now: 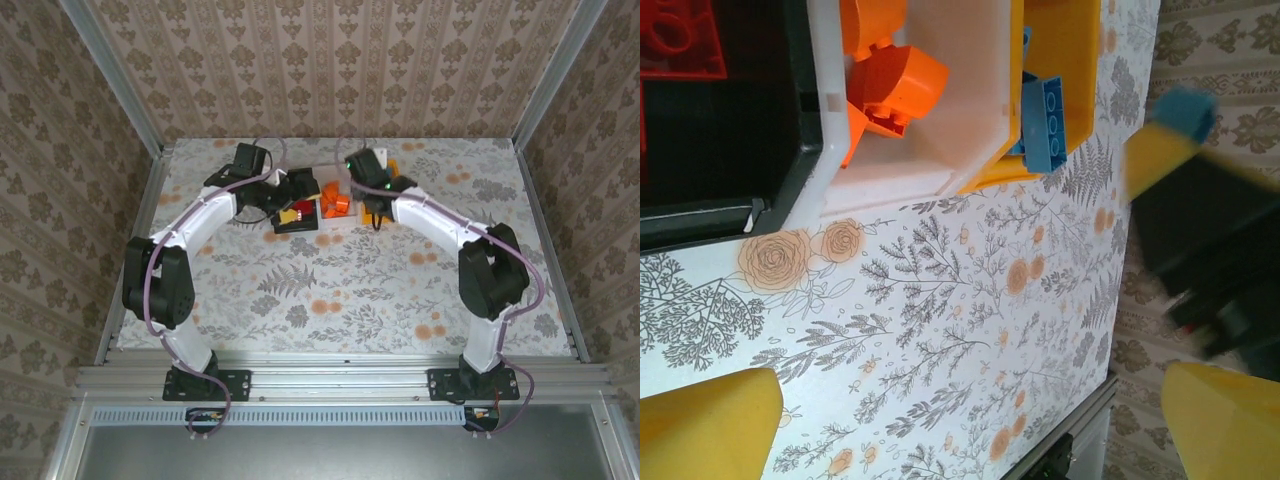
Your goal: Sort the legos into containers by color
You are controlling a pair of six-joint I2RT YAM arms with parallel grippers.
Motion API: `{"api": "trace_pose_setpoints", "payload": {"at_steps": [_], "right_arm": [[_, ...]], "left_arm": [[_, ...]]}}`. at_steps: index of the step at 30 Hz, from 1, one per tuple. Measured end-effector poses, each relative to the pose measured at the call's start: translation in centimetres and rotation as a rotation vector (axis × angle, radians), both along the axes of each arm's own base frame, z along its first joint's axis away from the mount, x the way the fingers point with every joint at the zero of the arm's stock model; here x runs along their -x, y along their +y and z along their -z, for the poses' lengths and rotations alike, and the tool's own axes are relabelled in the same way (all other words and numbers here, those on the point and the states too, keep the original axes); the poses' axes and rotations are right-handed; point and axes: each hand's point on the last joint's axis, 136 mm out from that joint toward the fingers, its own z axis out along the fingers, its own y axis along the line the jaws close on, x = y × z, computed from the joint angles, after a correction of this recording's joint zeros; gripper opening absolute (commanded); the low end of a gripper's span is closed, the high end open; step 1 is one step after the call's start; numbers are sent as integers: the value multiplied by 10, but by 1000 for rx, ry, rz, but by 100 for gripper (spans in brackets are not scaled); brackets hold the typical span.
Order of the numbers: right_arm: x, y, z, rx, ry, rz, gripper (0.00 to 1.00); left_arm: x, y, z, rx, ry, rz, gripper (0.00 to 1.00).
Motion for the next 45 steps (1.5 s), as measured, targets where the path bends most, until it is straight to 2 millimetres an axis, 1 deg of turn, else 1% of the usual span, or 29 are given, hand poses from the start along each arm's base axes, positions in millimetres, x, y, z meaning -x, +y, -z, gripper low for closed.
{"api": "trace_pose_setpoints", "payload": {"at_steps": [1, 3, 5, 7, 10, 11, 12, 13, 15, 17, 21, 23, 26, 27, 29, 30, 31, 32, 33, 34, 36, 37, 38, 39, 40, 41, 42, 44, 45], "right_arm": [[-13, -5, -5, -1, -10, 11, 29], [-34, -16, -4, 4, -9, 32, 29], [-48, -24, 6, 16, 16, 39, 30], [-57, -27, 23, 28, 60, 38, 31], [-60, -28, 51, 47, 133, 21, 33], [-59, -27, 57, 49, 152, 14, 35], [-59, -26, 64, 52, 174, 7, 38], [-58, -25, 68, 54, 192, -1, 45], [-57, -24, 71, 59, 208, -12, 54], [-56, -24, 71, 67, 211, -20, 61], [-53, -24, 61, 65, 198, -25, 64], [-43, -26, 49, 60, 184, -28, 65], [-20, -29, 15, 37, 120, -35, 69], [-8, -28, -1, 25, 81, -44, 72], [22, -23, -35, -8, -7, -82, 79], [41, -16, -56, -31, -70, -113, 83], [62, -8, -79, -57, -139, -156, 99], [79, -1, -96, -75, -193, -197, 100], [100, 7, -116, -98, -263, -246, 100], [120, 16, -134, -125, -321, -296, 100], [146, 23, -155, -169, -405, -354, 100], [154, 23, -160, -194, -436, -361, 100], [157, 21, -161, -213, -456, -358, 100], [160, 19, -158, -236, -474, -349, 100], [160, 18, -149, -246, -480, -344, 100], [159, 17, -139, -246, -473, -337, 100], [158, 16, -125, -242, -454, -324, 100], [156, 10, -104, -223, -417, -284, 100], [154, 7, -98, -213, -408, -261, 100]], "left_arm": [[-2, 3, 0, 0, 0, -7, 99], [-7, 10, 0, -1, 0, -27, 99], [-12, 19, 0, -2, 0, -50, 99], [-18, 27, 0, -3, -1, -72, 99], [-22, 35, 0, -3, -2, -92, 99], [-22, 35, 0, -4, -2, -93, 99], [-22, 35, 0, -3, -2, -92, 99], [-22, 35, 0, -2, -2, -91, 99], [-22, 34, 0, -3, -2, -90, 99], [-22, 34, 0, -2, -2, -90, 100], [-22, 34, 0, -3, -4, -89, 100], [-22, 35, 0, -6, -9, -86, 100], [-22, 37, 0, -21, -23, -83, 100], [-21, 39, -1, -34, -32, -87, 100], [-21, 46, -10, -68, -75, -100, 100], [-20, 52, -19, -97, -119, -112, 100], [-19, 60, -33, -129, -175, -127, 100], [-17, 66, -45, -155, -227, -142, 100], [-14, 75, -66, -193, -313, -167, 100], [-11, 84, -89, -229, -404, -197, 100], [2, 98, -142, -290, -617, -267, 100], [12, 103, -169, -304, -727, -306, 100], [21, 107, -188, -309, -810, -341, 100], [32, 111, -207, -304, -891, -384, 100], [43, 116, -219, -300, -963, -422, 100], [50, 120, -223, -306, -1006, -445, 100], [54, 125, -222, -328, -1038, -465, 100], [54, 130, -204, -396, -1053, -490, 100], [50, 134, -187, -453, -1046, -496, 100]]}}
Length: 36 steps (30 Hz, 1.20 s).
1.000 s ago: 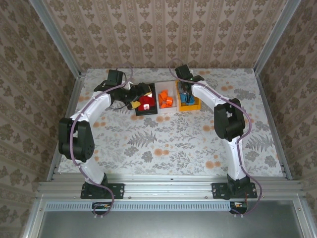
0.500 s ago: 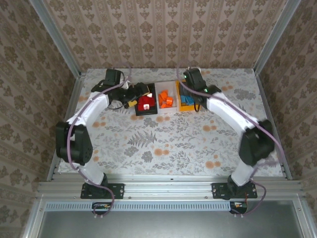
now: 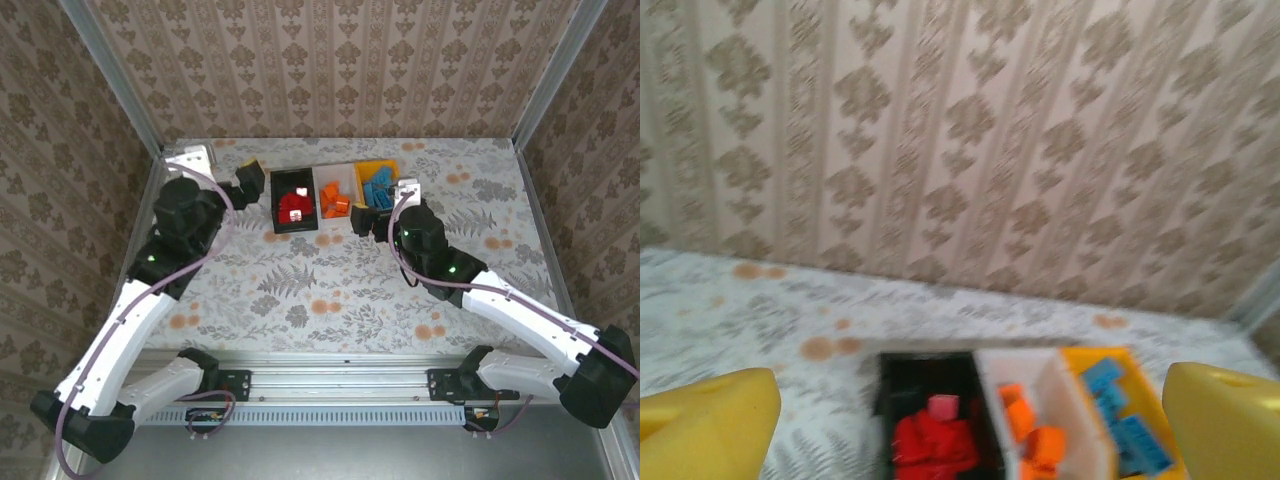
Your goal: Sort the legos into containers by color
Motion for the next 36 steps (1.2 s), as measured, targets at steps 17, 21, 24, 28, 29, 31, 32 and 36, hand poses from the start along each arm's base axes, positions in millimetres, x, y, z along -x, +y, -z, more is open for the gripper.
{"api": "trace_pose_setpoints", "payload": {"at_steps": [17, 21, 24, 28, 29, 31, 32, 36], "right_arm": [[-7, -107, 58, 106, -68, 265, 100], [-10, -127, 82, 266, -66, 264, 100], [-24, -141, 102, 362, -37, 266, 100], [-29, -165, 148, 396, 20, 292, 100], [-31, -170, 160, 400, 43, 295, 100], [-37, -180, 182, 393, 71, 317, 100], [-36, -185, 190, 385, 89, 324, 100], [-40, -203, 200, 331, 110, 370, 100]], "left_arm": [[-5, 125, 229, -448, 54, -240, 100], [-20, 128, 279, -444, 160, -187, 100], [-29, 118, 301, -435, 194, -118, 100], [-52, 109, 299, -426, 190, -72, 100], [-58, 110, 292, -423, 171, -78, 100], [-70, 114, 278, -415, 138, -95, 100], [-73, 115, 274, -412, 128, -100, 100], [-75, 118, 272, -404, 133, -111, 100]]}}
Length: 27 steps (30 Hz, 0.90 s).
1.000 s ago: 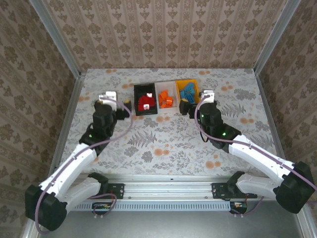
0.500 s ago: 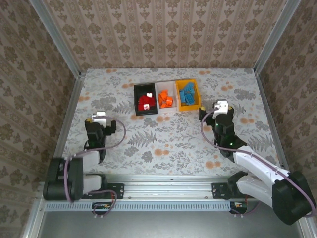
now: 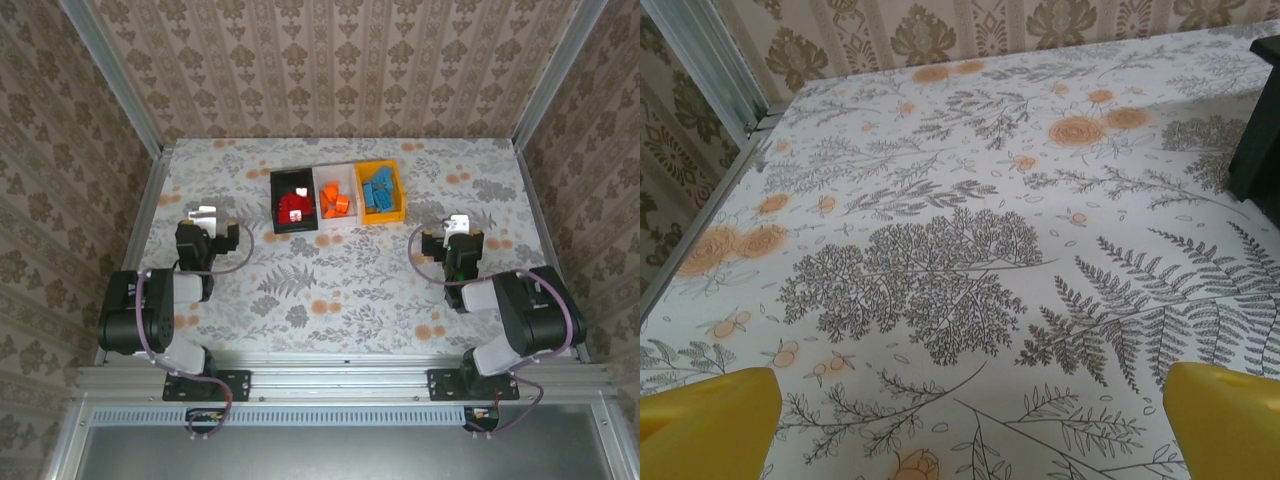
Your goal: Sort the legos into containers by color
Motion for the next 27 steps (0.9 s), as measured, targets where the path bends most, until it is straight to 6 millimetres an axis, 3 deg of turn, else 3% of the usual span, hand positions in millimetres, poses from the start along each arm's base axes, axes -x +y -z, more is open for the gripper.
{"api": "trace_pose_setpoints", "payload": {"at_steps": [6, 27], "right_arm": [[-15, 0, -15, -53, -45, -9, 100], [-16, 3, -15, -76, -48, -16, 100]], "left_arm": [[3, 0, 7, 3, 30, 1, 100], [3, 0, 7, 4, 32, 0, 100]]}}
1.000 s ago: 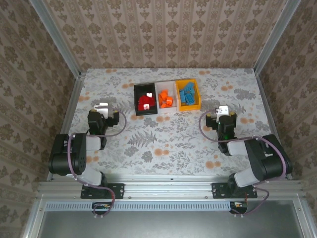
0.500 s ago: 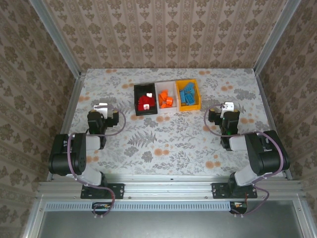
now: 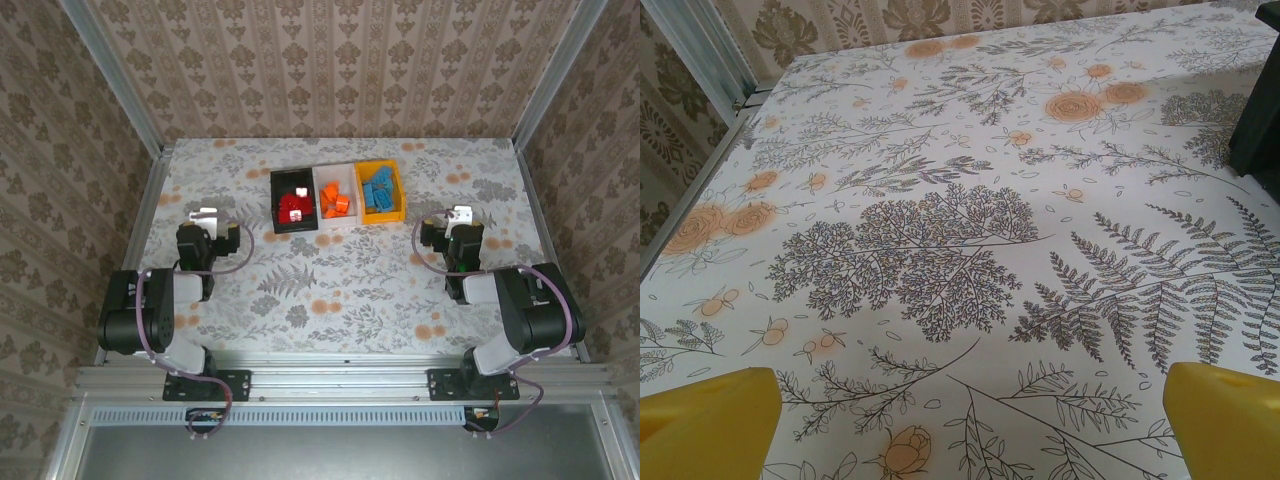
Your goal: Sort the legos into containers by color
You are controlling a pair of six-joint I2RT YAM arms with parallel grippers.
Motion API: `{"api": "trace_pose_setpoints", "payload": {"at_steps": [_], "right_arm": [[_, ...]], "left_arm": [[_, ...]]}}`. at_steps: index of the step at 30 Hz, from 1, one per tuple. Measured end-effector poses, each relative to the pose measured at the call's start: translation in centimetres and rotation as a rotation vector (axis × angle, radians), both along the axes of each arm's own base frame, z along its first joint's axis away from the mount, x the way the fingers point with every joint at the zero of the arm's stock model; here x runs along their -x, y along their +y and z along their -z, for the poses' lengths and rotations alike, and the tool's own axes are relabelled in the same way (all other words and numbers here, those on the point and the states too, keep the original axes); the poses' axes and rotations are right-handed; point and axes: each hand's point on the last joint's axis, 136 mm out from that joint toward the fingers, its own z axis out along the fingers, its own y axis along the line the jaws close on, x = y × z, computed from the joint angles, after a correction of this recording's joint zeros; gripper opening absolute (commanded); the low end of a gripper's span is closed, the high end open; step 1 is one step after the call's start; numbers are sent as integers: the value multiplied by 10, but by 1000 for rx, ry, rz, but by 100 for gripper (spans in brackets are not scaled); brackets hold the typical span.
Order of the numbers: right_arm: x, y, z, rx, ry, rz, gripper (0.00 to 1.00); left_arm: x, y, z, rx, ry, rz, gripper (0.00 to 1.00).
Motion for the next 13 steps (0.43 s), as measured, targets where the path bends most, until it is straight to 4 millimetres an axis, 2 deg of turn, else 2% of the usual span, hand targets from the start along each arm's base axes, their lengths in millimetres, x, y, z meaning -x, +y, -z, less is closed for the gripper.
{"api": "trace_pose_setpoints", "payload": {"at_steps": [13], "right_arm": [[0, 2, 0, -4, 0, -9, 100]], "left_arm": [[1, 6, 2, 21, 8, -15, 100]]}}
